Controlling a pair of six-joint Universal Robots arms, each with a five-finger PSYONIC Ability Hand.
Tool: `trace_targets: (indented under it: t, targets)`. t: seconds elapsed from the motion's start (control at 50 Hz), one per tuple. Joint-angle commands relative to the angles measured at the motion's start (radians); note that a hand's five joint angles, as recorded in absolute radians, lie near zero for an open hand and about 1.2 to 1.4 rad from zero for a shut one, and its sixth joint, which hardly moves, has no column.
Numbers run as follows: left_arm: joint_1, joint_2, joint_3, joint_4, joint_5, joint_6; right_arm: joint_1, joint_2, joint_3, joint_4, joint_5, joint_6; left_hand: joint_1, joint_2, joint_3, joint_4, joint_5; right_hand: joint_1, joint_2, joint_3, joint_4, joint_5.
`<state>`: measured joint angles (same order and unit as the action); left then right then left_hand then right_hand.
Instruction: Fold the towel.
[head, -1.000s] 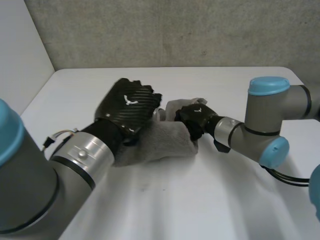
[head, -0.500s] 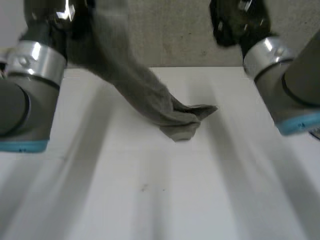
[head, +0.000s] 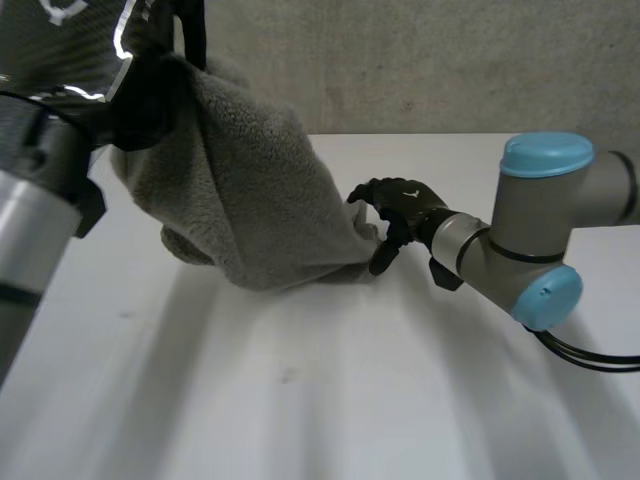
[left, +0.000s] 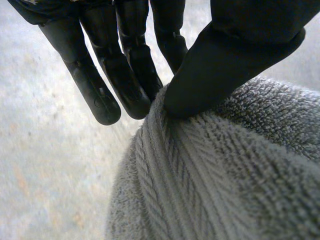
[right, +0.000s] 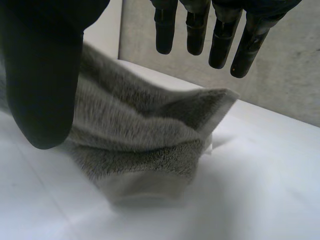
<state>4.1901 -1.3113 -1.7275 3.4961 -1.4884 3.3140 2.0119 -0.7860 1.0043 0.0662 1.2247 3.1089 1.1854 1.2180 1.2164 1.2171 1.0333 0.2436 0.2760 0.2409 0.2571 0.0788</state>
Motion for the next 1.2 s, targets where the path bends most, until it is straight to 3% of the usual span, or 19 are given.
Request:
trace_targets:
  t: [0.02,0.1,0.14,0.16,0.18,0.2,0.26,0.32,0.36,0.42,0.6,0.76,0.86,1.06,1.1,1.12,1.14,1.18,1.2]
  targets:
    - [-0.012,0.162,-0.084,-0.019,0.0,0.001,0.041,0.16,-0.191,0.001,-0.042,0.0,0.211,0.178,0.18,0.179,0.188,0.026,-0.006,0.029,0.013,0.016]
    - [-0.013,0.205,-0.11,-0.055,0.0,-0.002,0.064,0.2,-0.219,0.0,-0.093,0.0,0.211,0.178,0.18,0.179,0.188,0.138,0.106,0.141,0.124,0.128]
    - [-0.012,0.207,-0.115,-0.066,0.0,-0.002,0.099,0.241,-0.239,0.003,-0.12,-0.015,0.211,0.178,0.18,0.179,0.188,0.64,0.607,0.642,0.626,0.63]
    - [-0.008,0.207,-0.115,-0.068,0.0,-0.005,0.099,0.241,-0.239,0.003,-0.12,-0.015,0.211,0.178,0.18,0.179,0.188,0.643,0.61,0.646,0.629,0.633]
    - [-0.008,0.207,-0.115,-0.068,0.0,-0.005,0.11,0.254,-0.257,0.004,-0.119,-0.022,0.211,0.178,0.18,0.179,0.188,1.056,1.023,1.058,1.042,1.046]
    - [-0.001,0.205,-0.116,-0.065,0.0,-0.005,0.116,0.258,-0.289,0.006,-0.108,-0.029,0.211,0.178,0.18,0.179,0.188,1.152,1.119,1.154,1.138,1.142]
    - [0.017,0.196,-0.116,-0.06,0.004,-0.005,0.114,0.252,-0.331,0.006,-0.079,-0.03,0.211,0.178,0.18,0.179,0.188,1.153,1.12,1.155,1.139,1.143]
    - [0.065,0.184,-0.106,-0.048,0.007,-0.002,0.099,0.2,-0.414,-0.005,0.064,-0.036,0.211,0.178,0.18,0.179,0.188,1.153,1.12,1.155,1.139,1.143]
    - [0.099,0.167,-0.095,-0.034,0.011,-0.002,0.068,0.089,-0.449,-0.052,0.224,-0.056,0.211,0.178,0.18,0.179,0.188,1.153,1.12,1.155,1.139,1.143]
    - [0.172,0.083,-0.064,0.023,0.033,-0.005,0.027,-0.051,-0.391,-0.161,0.297,-0.072,0.211,0.178,0.18,0.179,0.188,1.153,1.12,1.155,1.139,1.143]
    - [0.225,-0.166,0.034,0.15,0.054,-0.053,-0.002,-0.346,-0.013,-0.322,0.262,-0.131,0.211,0.178,0.18,0.179,0.188,1.153,1.12,1.155,1.139,1.143]
    - [0.197,-0.428,0.032,0.135,0.06,-0.053,0.013,-0.369,0.267,0.004,0.184,-0.406,0.211,0.178,0.18,0.179,0.188,1.153,1.12,1.155,1.139,1.143]
    - [0.191,-0.534,-0.024,0.054,0.06,-0.033,-0.007,-0.351,0.434,0.217,0.179,-0.578,0.211,0.178,0.18,0.179,0.188,1.153,1.12,1.155,1.139,1.143]
    - [0.203,-0.582,-0.083,-0.232,0.053,0.118,-0.081,-0.36,0.55,0.239,0.171,-0.604,0.211,0.178,0.18,0.179,0.188,1.153,1.12,1.155,1.139,1.143]
    - [0.203,-0.562,-0.087,-0.261,0.051,0.121,-0.082,-0.361,0.551,0.25,0.171,-0.604,0.211,0.178,0.18,0.179,0.188,0.998,0.966,1.001,0.985,0.988]
    - [0.199,-0.528,-0.092,-0.288,0.053,0.122,-0.084,-0.364,0.55,0.262,0.171,-0.604,0.118,0.086,0.087,0.087,0.096,0.504,0.472,0.507,0.49,0.494]
    - [0.199,-0.528,-0.092,-0.289,0.053,0.122,-0.084,-0.364,0.55,0.262,0.171,-0.604,0.117,0.085,0.086,0.086,0.095,0.499,0.467,0.502,0.486,0.489]
    - [0.183,-0.464,-0.093,-0.348,0.048,0.13,-0.085,-0.387,0.545,0.265,0.17,-0.601,-0.519,-0.552,-0.55,-0.551,-0.542,0.022,-0.011,0.025,0.008,0.012]
    - [0.183,-0.464,-0.093,-0.348,0.048,0.13,-0.085,-0.387,0.545,0.265,0.17,-0.601,-0.523,-0.555,-0.554,-0.554,-0.545,0.02,-0.012,0.023,0.007,0.011]
